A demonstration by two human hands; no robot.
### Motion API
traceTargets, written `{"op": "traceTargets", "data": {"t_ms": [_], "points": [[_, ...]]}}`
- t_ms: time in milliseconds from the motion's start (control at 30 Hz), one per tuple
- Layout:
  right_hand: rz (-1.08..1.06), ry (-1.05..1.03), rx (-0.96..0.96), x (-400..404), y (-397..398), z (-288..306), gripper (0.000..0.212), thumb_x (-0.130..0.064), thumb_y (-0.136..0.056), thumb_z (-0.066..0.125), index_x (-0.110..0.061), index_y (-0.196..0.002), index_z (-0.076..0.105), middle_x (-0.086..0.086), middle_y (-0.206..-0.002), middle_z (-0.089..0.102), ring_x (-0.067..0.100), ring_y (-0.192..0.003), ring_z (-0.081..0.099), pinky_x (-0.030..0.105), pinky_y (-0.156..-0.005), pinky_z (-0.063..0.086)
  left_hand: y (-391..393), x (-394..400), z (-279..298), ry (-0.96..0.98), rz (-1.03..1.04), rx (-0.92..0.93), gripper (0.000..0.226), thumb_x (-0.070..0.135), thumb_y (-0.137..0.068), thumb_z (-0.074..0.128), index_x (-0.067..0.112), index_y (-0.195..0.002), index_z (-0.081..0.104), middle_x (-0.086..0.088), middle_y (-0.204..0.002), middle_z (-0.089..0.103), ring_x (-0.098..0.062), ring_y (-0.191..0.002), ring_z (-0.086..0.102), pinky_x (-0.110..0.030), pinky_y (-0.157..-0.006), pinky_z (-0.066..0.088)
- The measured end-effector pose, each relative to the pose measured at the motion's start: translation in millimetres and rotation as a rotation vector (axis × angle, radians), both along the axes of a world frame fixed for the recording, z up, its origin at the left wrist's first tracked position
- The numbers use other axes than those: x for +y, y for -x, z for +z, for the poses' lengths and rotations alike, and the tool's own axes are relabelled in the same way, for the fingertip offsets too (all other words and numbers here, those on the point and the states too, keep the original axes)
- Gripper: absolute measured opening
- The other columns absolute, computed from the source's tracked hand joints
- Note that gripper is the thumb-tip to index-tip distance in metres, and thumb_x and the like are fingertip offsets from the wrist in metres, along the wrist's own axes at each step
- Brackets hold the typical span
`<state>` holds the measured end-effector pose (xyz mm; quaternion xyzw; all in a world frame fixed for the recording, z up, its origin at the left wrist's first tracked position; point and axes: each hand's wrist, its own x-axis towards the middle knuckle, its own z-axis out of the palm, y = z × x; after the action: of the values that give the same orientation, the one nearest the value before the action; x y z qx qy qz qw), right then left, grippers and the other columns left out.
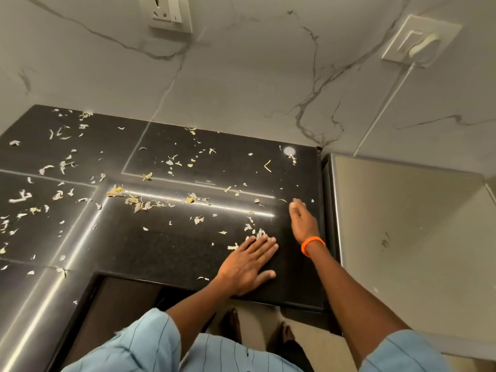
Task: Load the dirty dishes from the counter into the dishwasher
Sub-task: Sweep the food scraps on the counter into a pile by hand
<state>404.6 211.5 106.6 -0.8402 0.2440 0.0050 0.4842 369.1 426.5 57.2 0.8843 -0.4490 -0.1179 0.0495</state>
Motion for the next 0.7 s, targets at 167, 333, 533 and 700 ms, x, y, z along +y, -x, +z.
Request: {"op": "traceTargets", "data": {"t_ms": [167,333,533,700], "points": [[0.039,0.259,0.130,-45,6,-25,0.064,-0.046,-0.105,0.039,-0.012,-0.157,0.025,0.007,-0.166,0.013,0.019,-0.154,0.006,0.035,-0.124,0.011,-50,19,3,-0.021,0.226,-0.040,0.075,0.067,-0.103,0.008,0.023,-0.163,0.000,0.004,-0.171,-0.003,-0.014,-0.155,-0.017,-0.041,-0.128,-0.002],[0.090,0.515,0.191,-56,-16,-41,0.076,-0.054,-0.102,0.038,-0.007,-0.158,0.017,0.012,-0.167,0.003,0.026,-0.154,-0.001,0.044,-0.126,0.007,-67,38,11,-0.039,0.510,-0.017,0.079,0.066,-0.102,0.002,0.016,-0.162,-0.003,-0.002,-0.170,-0.009,-0.019,-0.155,-0.020,-0.043,-0.128,-0.004],[0.242,0.645,0.130,-3,-57,-50,0.068,-0.050,-0.104,0.027,-0.010,-0.158,0.017,0.011,-0.166,0.010,0.027,-0.154,0.005,0.048,-0.123,0.004,-30,19,20,0.018,0.250,-0.004,0.077,0.066,-0.104,0.013,0.018,-0.163,0.000,-0.001,-0.170,-0.010,-0.015,-0.155,-0.021,-0.044,-0.128,-0.001],[0.466,0.002,-0.003,63,-68,-22,0.050,-0.043,-0.108,0.030,-0.020,-0.151,0.042,-0.004,-0.159,0.035,0.009,-0.149,0.023,0.037,-0.126,0.012,7,33,1,0.029,0.053,-0.001,0.075,0.064,-0.106,0.020,0.019,-0.164,0.005,0.001,-0.171,-0.005,-0.013,-0.156,-0.016,-0.041,-0.126,-0.003]]}}
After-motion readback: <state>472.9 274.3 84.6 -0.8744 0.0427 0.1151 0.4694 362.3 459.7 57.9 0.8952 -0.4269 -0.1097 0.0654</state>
